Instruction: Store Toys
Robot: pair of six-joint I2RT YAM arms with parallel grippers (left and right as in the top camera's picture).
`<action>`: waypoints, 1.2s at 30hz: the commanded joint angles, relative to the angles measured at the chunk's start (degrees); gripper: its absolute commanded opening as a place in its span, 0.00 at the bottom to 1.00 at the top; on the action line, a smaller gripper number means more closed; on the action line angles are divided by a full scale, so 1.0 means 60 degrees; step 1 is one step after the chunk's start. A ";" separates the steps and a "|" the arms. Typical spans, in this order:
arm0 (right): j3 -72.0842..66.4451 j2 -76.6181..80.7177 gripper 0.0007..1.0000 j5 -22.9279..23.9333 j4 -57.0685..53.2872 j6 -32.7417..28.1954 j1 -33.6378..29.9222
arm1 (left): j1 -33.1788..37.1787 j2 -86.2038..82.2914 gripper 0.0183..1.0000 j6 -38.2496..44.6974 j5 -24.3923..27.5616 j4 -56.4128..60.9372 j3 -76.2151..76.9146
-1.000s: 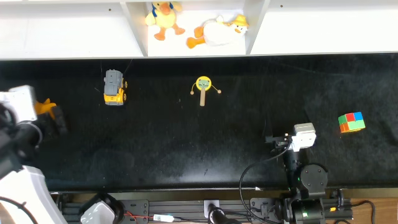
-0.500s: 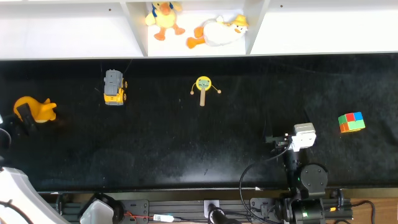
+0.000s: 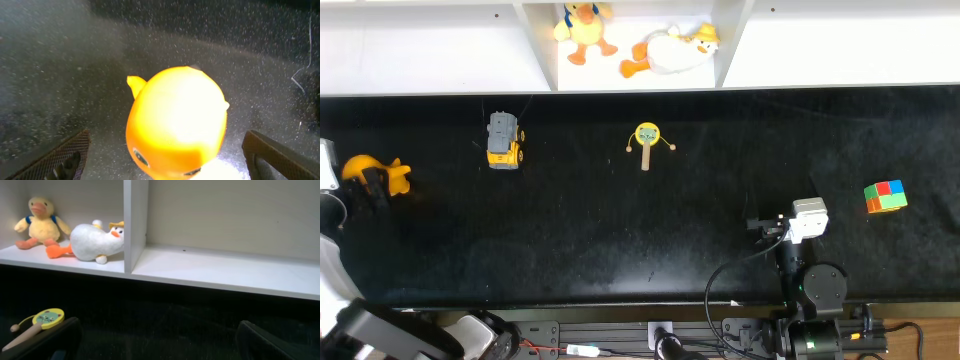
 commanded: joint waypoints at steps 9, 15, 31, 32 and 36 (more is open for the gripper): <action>-0.0131 -0.0062 1.00 -0.0098 0.0047 0.0106 -0.0062 | -0.0619 0.0546 0.37 0.0423 0.0350 0.0565 0.0200; -0.0131 -0.0062 1.00 -0.0098 0.0047 0.0106 -0.0058 | -0.0663 0.0127 0.13 -0.0076 0.0120 0.0503 0.0200; -0.0131 -0.0062 0.99 -0.0098 0.0047 0.0106 -0.0058 | -0.1100 -0.2331 0.02 -0.2911 0.0368 0.0903 0.0200; -0.0131 -0.0062 1.00 -0.0098 0.0047 0.0106 -0.0062 | -0.1257 -0.2331 0.02 -0.2958 0.0401 0.0994 0.0200; -0.0131 -0.0062 1.00 -0.0098 0.0047 0.0106 -0.0062 | -0.2149 -0.2291 0.03 -0.3264 0.0208 0.1803 0.0200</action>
